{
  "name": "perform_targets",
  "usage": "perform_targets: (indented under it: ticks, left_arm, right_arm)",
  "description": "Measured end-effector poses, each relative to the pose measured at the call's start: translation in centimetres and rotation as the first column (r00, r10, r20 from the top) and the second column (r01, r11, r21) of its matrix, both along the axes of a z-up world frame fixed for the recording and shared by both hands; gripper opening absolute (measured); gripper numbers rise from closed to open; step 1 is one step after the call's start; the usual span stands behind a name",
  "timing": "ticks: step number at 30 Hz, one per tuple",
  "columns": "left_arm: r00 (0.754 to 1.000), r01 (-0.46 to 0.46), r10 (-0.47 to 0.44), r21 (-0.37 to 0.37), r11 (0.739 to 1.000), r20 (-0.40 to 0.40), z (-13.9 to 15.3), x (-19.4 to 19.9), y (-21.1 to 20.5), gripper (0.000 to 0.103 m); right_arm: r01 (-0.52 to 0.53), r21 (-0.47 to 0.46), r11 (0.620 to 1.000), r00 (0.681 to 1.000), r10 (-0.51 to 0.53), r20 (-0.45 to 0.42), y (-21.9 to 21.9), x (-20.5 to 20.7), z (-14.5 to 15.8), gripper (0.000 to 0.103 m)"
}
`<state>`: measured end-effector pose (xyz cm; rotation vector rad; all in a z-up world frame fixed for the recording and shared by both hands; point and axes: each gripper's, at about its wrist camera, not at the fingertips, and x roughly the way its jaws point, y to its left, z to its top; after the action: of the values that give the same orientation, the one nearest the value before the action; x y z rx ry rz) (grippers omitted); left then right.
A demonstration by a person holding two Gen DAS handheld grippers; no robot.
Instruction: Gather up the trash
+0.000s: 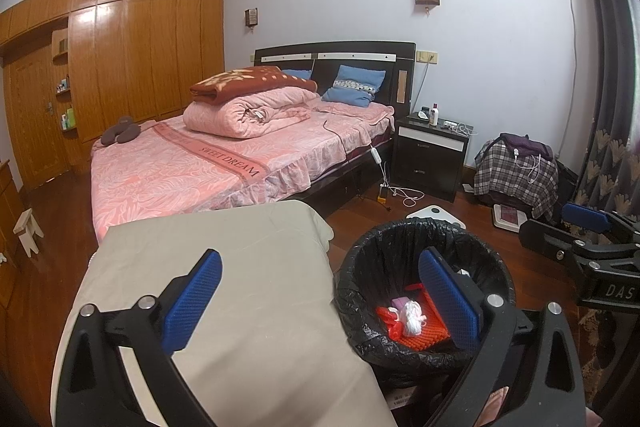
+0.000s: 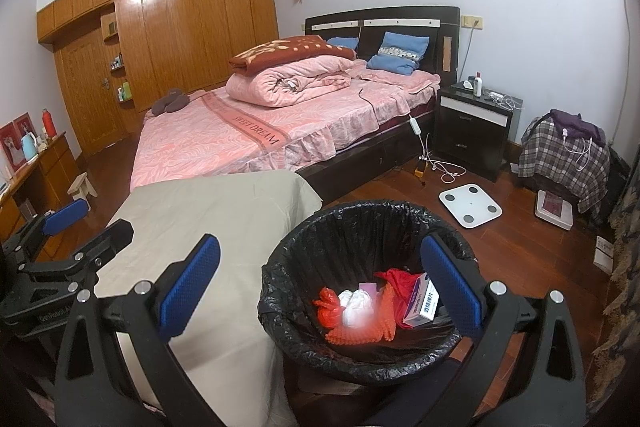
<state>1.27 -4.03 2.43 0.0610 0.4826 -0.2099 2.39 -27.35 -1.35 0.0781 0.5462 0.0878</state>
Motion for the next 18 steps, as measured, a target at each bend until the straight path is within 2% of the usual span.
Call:
perform_targets:
  ticks: [18]
  left_arm:
    - [1.0,0.0,0.0,0.0,1.0,-0.001,0.08,0.03,0.02,0.097]
  right_arm:
    - [-0.001,-0.001,1.0,1.0,0.001,0.0,0.09,0.04,0.02,0.098]
